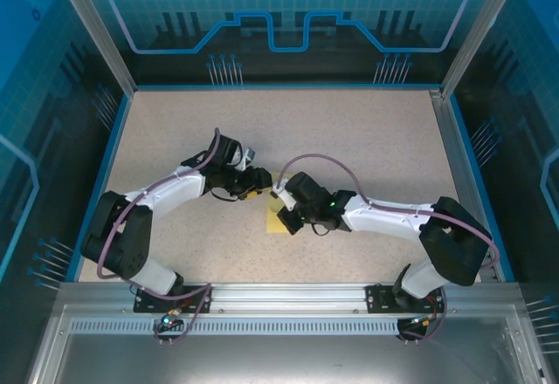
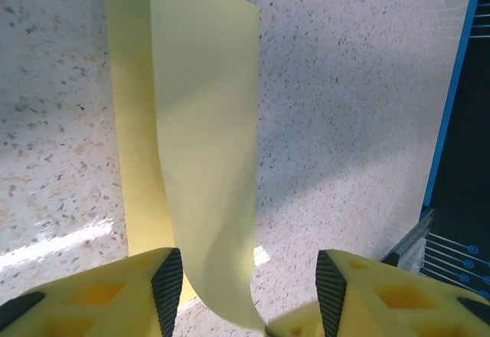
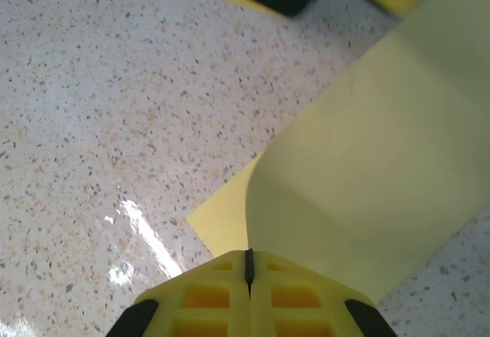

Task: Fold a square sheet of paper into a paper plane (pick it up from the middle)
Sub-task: Fold the triangle a second time at the center of the table.

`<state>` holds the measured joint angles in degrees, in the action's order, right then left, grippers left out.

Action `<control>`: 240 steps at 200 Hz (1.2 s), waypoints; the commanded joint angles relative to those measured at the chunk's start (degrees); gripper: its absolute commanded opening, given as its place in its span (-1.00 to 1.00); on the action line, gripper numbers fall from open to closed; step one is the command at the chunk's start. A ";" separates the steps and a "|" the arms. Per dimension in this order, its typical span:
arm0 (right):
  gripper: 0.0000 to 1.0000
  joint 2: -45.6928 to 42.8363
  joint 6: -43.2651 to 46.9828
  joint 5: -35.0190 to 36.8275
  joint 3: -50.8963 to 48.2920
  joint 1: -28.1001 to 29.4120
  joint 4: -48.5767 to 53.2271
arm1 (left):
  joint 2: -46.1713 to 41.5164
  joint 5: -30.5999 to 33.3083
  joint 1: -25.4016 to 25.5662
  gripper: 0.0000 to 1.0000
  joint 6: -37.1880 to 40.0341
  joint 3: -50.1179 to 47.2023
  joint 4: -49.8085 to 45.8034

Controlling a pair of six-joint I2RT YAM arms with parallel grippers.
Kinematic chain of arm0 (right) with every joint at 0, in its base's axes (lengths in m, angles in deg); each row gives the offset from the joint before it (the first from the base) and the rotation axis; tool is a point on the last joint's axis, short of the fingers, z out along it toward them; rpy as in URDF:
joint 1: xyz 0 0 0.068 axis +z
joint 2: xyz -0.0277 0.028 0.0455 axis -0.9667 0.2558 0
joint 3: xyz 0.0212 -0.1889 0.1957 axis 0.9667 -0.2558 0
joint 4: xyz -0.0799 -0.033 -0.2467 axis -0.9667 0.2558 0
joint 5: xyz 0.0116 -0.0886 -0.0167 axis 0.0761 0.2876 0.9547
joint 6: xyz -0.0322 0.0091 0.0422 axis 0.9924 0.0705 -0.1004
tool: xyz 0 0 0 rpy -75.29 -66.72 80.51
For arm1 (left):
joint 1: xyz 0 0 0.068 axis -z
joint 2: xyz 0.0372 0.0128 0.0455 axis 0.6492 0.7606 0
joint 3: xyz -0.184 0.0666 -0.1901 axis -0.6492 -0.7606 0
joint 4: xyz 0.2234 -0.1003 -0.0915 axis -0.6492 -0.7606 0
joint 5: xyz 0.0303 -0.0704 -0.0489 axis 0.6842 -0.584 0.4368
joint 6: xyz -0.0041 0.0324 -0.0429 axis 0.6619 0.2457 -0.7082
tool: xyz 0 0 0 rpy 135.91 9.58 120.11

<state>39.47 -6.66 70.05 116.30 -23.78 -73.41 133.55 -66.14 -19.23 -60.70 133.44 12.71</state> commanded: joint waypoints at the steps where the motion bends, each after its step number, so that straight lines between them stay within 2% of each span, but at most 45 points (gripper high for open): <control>1: -0.98 -1.10 -1.32 -11.39 -1.79 -3.22 -3.59 | -3.01 3.04 0.28 0.06 -1.15 -1.18 -2.63; 31: -0.96 -1.11 -1.04 -11.83 -1.62 -4.43 -2.94 | -4.04 2.86 0.28 0.06 -1.30 -1.87 -2.85; 133: -0.95 6.06 -3.27 -34.27 -4.79 -18.45 -13.63 | -3.79 -0.23 2.13 0.12 -6.84 -5.91 3.63; 201: -0.93 12.13 -1.19 -33.66 -0.40 -21.53 -9.17 | -2.25 0.52 5.68 0.09 -8.26 -6.45 5.53; 240: -0.93 14.54 0.57 -32.60 1.66 -22.21 -6.77 | -2.15 0.49 6.43 -0.09 -8.27 -7.11 6.06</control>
<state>52.17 -8.23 37.75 116.26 -44.65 -83.13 130.53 -64.85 -13.50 -68.24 127.29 17.84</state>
